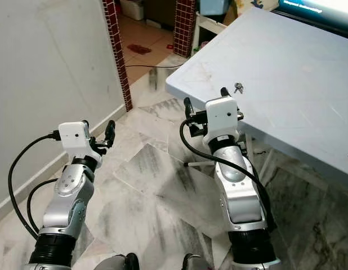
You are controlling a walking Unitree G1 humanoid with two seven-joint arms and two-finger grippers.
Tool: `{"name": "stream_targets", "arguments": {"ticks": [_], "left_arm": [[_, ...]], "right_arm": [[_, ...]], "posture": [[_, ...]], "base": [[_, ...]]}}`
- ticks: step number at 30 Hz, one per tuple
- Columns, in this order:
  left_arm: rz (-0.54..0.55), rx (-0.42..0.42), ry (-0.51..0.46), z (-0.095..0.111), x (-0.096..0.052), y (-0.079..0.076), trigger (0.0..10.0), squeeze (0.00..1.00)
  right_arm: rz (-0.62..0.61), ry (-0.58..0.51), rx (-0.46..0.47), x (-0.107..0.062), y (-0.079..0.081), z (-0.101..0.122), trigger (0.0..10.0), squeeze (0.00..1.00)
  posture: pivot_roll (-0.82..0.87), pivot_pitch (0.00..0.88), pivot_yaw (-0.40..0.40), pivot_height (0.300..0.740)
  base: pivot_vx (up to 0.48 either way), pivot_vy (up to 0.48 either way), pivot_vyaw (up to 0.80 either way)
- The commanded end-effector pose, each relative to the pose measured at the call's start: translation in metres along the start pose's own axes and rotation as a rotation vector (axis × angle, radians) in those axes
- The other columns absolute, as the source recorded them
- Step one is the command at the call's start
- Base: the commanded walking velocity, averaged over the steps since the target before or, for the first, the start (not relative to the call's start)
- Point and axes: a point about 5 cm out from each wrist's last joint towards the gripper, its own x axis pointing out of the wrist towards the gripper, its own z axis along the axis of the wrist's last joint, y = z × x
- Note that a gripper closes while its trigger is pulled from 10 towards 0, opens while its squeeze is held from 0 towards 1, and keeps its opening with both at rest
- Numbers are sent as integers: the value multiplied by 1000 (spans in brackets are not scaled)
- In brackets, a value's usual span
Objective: Hang keys on a hook
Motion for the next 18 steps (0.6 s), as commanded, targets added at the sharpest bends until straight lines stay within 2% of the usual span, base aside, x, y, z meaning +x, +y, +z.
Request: {"name": "stream_targets", "arguments": {"ticks": [1, 18], "left_arm": [[-30, 7, -9, 4, 1, -5, 10000, 0], [-111, -3, 0, 8, 8, -13, 10000, 0]], "right_arm": [[-19, 9, -1, 0, -4, -2, 10000, 0], [-81, 14, -2, -6, -8, -4, 10000, 0]], "posture": [[-36, 164, 2, 740], [-51, 163, 49, 740]], "base": [[0, 0, -800], [0, 0, -800]]}}
